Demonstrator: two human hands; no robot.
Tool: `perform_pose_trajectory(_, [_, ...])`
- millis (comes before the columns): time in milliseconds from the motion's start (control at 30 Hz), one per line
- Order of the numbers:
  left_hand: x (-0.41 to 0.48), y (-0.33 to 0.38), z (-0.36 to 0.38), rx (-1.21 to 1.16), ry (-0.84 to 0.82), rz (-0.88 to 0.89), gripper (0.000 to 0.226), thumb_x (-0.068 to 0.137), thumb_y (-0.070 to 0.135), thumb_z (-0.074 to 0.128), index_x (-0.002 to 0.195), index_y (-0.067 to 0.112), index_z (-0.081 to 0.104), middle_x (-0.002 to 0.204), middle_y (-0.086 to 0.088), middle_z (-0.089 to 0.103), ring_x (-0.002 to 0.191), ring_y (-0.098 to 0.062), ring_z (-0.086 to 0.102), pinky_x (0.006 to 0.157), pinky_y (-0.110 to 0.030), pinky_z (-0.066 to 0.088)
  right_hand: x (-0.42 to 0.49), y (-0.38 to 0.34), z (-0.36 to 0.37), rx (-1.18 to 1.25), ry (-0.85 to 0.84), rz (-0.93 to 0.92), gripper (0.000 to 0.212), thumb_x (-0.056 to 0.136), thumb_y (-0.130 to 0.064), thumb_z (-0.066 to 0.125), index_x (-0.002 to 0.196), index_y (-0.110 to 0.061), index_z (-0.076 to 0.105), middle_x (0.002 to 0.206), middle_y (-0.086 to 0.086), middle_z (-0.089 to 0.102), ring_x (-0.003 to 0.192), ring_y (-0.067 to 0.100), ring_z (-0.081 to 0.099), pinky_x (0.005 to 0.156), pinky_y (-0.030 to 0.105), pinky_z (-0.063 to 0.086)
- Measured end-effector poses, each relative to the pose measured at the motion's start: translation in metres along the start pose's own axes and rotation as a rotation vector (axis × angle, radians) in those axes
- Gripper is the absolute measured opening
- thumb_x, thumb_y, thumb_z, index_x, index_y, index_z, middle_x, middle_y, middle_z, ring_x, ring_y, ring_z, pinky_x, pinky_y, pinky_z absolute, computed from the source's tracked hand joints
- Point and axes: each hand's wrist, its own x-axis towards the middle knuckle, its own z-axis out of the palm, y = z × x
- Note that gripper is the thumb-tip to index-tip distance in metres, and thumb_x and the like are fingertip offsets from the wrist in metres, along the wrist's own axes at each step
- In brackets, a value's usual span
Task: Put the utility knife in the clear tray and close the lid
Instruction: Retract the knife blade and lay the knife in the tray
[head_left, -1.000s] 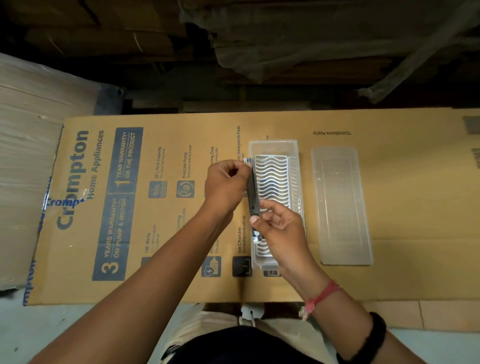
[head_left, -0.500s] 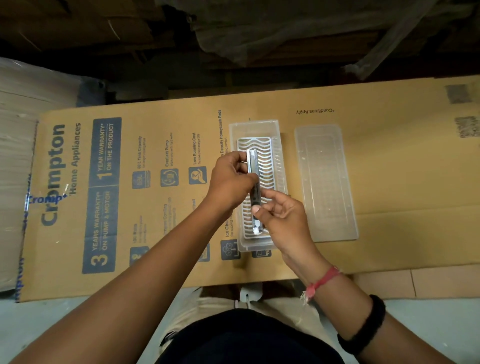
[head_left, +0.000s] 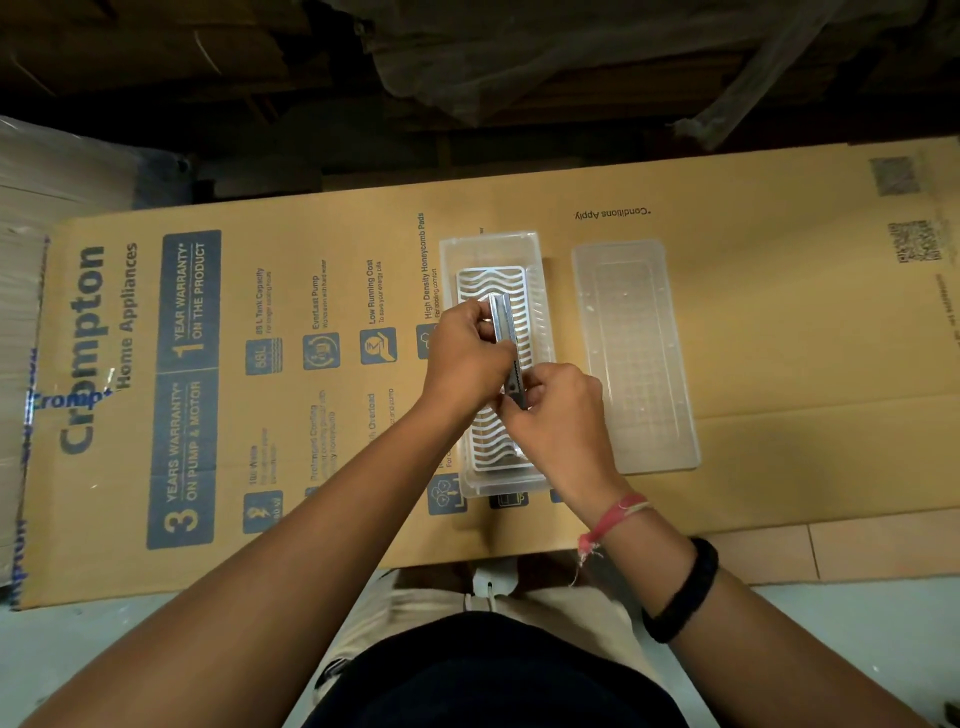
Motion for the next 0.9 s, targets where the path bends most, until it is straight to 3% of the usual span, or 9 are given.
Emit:
perform_pose_trajectory(133, [0.003,-0.005,0.001,0.058,-0.014,-0.004,0.038,0.063,0.000,0.046,0.096,-0.008,0.063,0.082,-0.028,0.062,0.067,-0.028,0.056,0.061,-0.041,0.047,0.005,-0.002,0.007,-0.066,-0.031,0.034,0.024,0.078,-0.019,0.073,0.064,-0.014,0.054,0.060,0.001,0.056,0.055,0.020,0.054,0.049,0.025,0.038])
perform_pose_trajectory(267, [-0.001,-0.010,-0.002,0.159,-0.006,0.036,0.039,0.063,0.004,0.042,0.095,-0.009,0.062,0.093,-0.027,0.070,0.079,-0.041,0.067,0.068,-0.052,0.057,0.009,-0.010,0.009,-0.176,-0.064,0.060,0.020,0.084,-0.016,0.066,0.071,-0.011,0.052,0.073,0.009,0.058,0.062,0.026,0.054,0.049,0.026,0.035])
perform_pose_trajectory(367, [-0.005,-0.013,-0.005,0.250,0.060,0.097,0.021,0.074,-0.004,0.043,0.089,-0.008,0.057,0.091,-0.028,0.065,0.075,-0.029,0.058,0.066,-0.041,0.050,0.012,-0.013,0.015,-0.233,-0.078,0.042,0.012,0.085,-0.010,0.062,0.076,-0.008,0.054,0.083,0.015,0.063,0.069,0.030,0.057,0.054,0.029,0.035])
perform_pose_trajectory(467, [-0.007,-0.016,-0.010,0.250,0.155,0.188,0.034,0.082,-0.003,0.048,0.109,0.005,0.066,0.098,-0.013,0.069,0.085,-0.025,0.063,0.077,-0.039,0.055,0.019,-0.014,0.024,-0.258,-0.064,0.029,0.019,0.084,-0.004,0.056,0.071,-0.010,0.044,0.081,0.016,0.061,0.072,0.032,0.058,0.053,0.030,0.031])
perform_pose_trajectory(533, [-0.006,-0.021,-0.017,0.272,0.204,0.204,0.040,0.082,-0.002,0.050,0.119,0.006,0.065,0.101,-0.009,0.068,0.081,-0.020,0.062,0.077,-0.033,0.054,0.025,-0.013,0.030,-0.287,-0.051,0.024,0.025,0.084,-0.002,0.054,0.067,-0.012,0.039,0.079,0.016,0.060,0.071,0.032,0.059,0.055,0.031,0.033])
perform_pose_trajectory(733, [-0.001,-0.036,-0.030,0.283,0.226,0.175,0.041,0.080,-0.004,0.053,0.119,0.004,0.065,0.100,-0.011,0.066,0.075,-0.013,0.057,0.067,-0.015,0.046,0.031,-0.010,0.041,-0.389,-0.043,0.006,0.003,0.088,-0.003,0.057,0.087,-0.005,0.060,0.094,0.016,0.067,0.087,0.034,0.064,0.062,0.032,0.041])
perform_pose_trajectory(900, [-0.001,-0.039,-0.035,0.280,0.232,0.168,0.041,0.079,-0.005,0.054,0.118,0.004,0.066,0.097,-0.010,0.067,0.072,-0.013,0.057,0.067,-0.014,0.045,0.031,-0.011,0.043,-0.446,-0.073,-0.010,0.010,0.086,-0.001,0.055,0.094,-0.003,0.061,0.100,0.019,0.066,0.095,0.037,0.063,0.069,0.035,0.046])
